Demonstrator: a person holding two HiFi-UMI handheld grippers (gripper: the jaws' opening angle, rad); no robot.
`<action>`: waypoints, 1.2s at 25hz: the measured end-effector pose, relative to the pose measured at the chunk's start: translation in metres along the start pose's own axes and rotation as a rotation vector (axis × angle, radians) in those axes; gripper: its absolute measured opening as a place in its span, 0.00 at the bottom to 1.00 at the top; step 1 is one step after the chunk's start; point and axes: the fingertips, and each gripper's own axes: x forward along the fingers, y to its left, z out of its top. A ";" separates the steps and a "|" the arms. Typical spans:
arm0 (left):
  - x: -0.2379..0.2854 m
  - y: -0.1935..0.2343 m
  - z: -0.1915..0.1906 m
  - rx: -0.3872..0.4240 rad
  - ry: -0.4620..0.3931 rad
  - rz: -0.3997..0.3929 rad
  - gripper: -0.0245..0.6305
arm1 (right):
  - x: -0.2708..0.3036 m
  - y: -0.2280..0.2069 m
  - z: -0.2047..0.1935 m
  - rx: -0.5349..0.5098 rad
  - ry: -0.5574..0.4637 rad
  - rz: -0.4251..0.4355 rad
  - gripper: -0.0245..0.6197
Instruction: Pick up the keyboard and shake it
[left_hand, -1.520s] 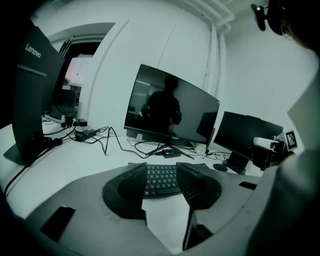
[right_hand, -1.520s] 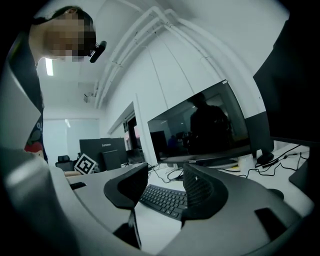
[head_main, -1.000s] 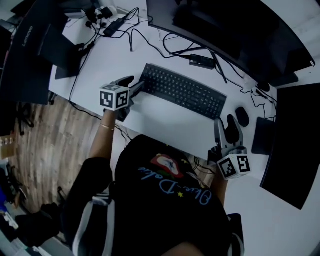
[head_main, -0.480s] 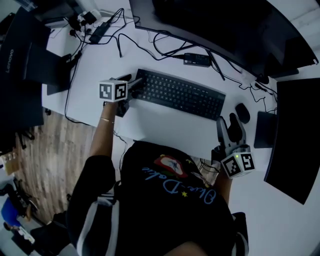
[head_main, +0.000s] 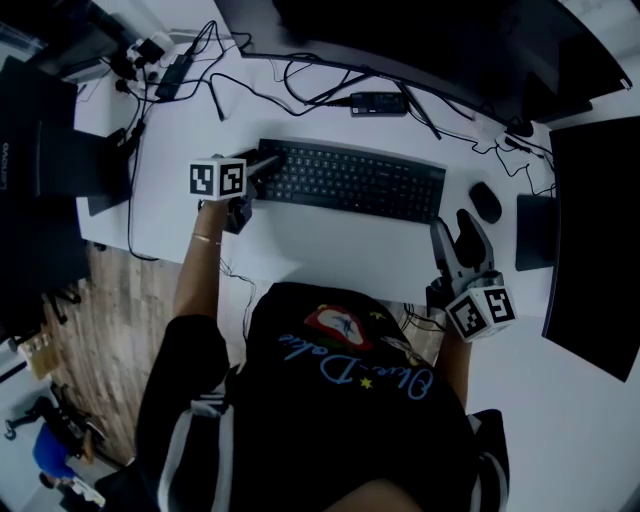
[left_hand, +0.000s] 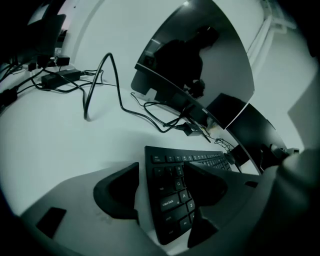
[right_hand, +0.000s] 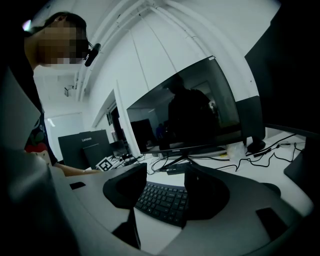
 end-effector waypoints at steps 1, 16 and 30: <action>0.002 -0.003 0.000 0.002 0.008 -0.013 0.43 | -0.001 -0.002 -0.001 0.000 0.004 -0.007 0.35; 0.006 -0.007 0.000 0.007 0.005 -0.003 0.39 | 0.019 -0.096 -0.107 0.091 0.334 -0.096 0.39; 0.008 -0.007 0.000 0.034 -0.008 0.030 0.39 | 0.048 -0.117 -0.153 0.143 0.537 -0.094 0.42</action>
